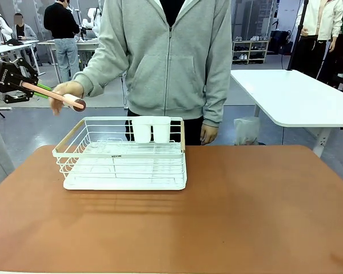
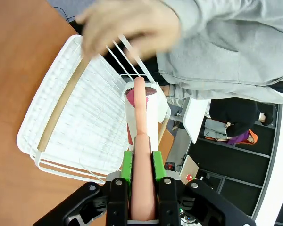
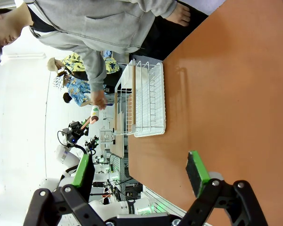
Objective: Clean the table.
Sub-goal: Pick up the Lint Roller when the human hands it over, then clean the table with the Lint Roller when the human lifts the Dish drying rack.
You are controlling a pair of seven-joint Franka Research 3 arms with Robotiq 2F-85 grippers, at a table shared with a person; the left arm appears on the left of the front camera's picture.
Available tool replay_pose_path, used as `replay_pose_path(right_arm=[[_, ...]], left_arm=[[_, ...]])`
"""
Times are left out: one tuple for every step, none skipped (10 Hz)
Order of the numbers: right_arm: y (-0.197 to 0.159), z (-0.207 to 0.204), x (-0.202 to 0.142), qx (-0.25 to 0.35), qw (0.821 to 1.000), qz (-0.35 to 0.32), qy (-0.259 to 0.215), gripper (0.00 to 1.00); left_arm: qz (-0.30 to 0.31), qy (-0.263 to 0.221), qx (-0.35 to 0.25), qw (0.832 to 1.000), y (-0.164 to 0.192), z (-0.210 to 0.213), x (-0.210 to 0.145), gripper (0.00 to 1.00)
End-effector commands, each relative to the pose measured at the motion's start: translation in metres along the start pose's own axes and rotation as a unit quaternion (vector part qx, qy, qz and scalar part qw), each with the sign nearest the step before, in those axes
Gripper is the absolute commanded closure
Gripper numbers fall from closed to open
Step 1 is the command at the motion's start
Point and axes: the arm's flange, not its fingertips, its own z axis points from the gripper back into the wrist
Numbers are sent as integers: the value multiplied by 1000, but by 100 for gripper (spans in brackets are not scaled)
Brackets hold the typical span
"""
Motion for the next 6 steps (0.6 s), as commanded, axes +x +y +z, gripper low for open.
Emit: replay_pose_path(right_arm=[[2, 1, -1, 1, 1000, 1, -2, 0], [2, 1, -1, 1, 1000, 1, -2, 0], [2, 1, -1, 1, 1000, 1, -2, 0], [2, 1, -1, 1, 1000, 1, -2, 0], [2, 1, -1, 1, 1000, 1, -2, 0], [2, 1, -1, 1, 1000, 1, -2, 0]], left_arm=[[-1, -1, -1, 1000, -1, 1, 0, 99], [-1, -1, -1, 1000, -1, 1, 0, 99], [-1, -1, -1, 1000, -1, 1, 0, 99], [-1, -1, -1, 1000, -1, 1, 0, 99], [-1, -1, -1, 1000, -1, 1, 0, 99], [-1, -1, -1, 1000, -1, 1, 0, 99]])
